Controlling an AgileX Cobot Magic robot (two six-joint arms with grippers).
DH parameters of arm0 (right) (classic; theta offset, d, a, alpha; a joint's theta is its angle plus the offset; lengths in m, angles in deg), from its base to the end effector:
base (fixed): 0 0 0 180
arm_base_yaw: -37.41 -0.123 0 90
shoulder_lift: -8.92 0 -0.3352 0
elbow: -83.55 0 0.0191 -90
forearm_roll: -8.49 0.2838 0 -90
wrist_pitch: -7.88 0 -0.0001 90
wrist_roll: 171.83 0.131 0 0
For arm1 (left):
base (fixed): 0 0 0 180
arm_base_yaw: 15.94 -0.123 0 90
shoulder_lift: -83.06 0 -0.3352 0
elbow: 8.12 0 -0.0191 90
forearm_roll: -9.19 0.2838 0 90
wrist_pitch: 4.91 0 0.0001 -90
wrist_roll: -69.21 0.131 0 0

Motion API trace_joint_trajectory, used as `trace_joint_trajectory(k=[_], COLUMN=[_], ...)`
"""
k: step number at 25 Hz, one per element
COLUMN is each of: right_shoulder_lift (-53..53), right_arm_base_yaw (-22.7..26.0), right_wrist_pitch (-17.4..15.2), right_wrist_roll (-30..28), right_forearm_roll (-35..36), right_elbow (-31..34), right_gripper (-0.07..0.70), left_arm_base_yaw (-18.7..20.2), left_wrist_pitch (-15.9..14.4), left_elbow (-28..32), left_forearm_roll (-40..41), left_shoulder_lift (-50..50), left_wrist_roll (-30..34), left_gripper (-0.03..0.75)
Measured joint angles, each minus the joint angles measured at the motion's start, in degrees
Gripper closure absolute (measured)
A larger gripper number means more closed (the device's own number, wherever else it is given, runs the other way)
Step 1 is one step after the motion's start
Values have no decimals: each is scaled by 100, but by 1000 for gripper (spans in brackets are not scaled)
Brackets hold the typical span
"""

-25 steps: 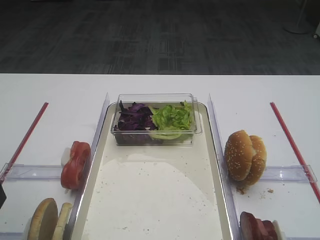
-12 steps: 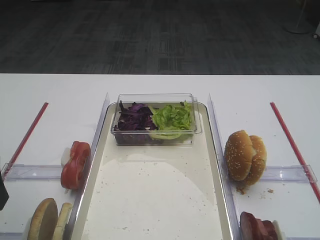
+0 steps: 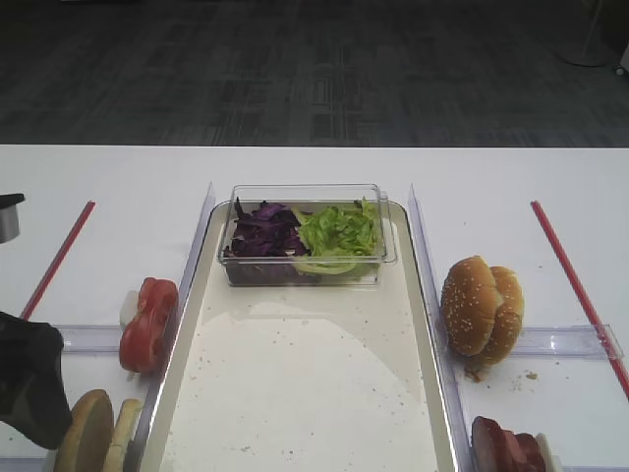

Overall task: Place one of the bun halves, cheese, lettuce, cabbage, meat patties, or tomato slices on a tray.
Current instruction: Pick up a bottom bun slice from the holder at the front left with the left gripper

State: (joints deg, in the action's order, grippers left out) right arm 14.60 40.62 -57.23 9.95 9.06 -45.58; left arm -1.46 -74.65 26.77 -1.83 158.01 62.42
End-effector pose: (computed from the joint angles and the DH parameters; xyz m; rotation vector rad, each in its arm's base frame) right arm 0.0042 0.0009 0.2597 0.0915 2.1214 -0.0027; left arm 0.1762 -0.0698 0.2395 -0.1056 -3.1012 0.2783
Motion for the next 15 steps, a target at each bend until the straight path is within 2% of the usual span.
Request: trace_joint_trajectory(k=[9, 15], right_shoulder_lift=[0, 0], right_arm_base_yaw=[0, 0], right_wrist_pitch=[0, 0], right_wrist_roll=[0, 0], right_forearm_roll=[0, 0], right_elbow=[0, 0], right_gripper=[79, 79], left_arm_base_yaw=[1307, 1943], left_wrist_pitch=[0, 0], left_elbow=[0, 0], left_forearm_roll=[0, 168], left_shoulder_lift=[0, 0], left_wrist_roll=[-639, -1078], left_gripper=[118, 118])
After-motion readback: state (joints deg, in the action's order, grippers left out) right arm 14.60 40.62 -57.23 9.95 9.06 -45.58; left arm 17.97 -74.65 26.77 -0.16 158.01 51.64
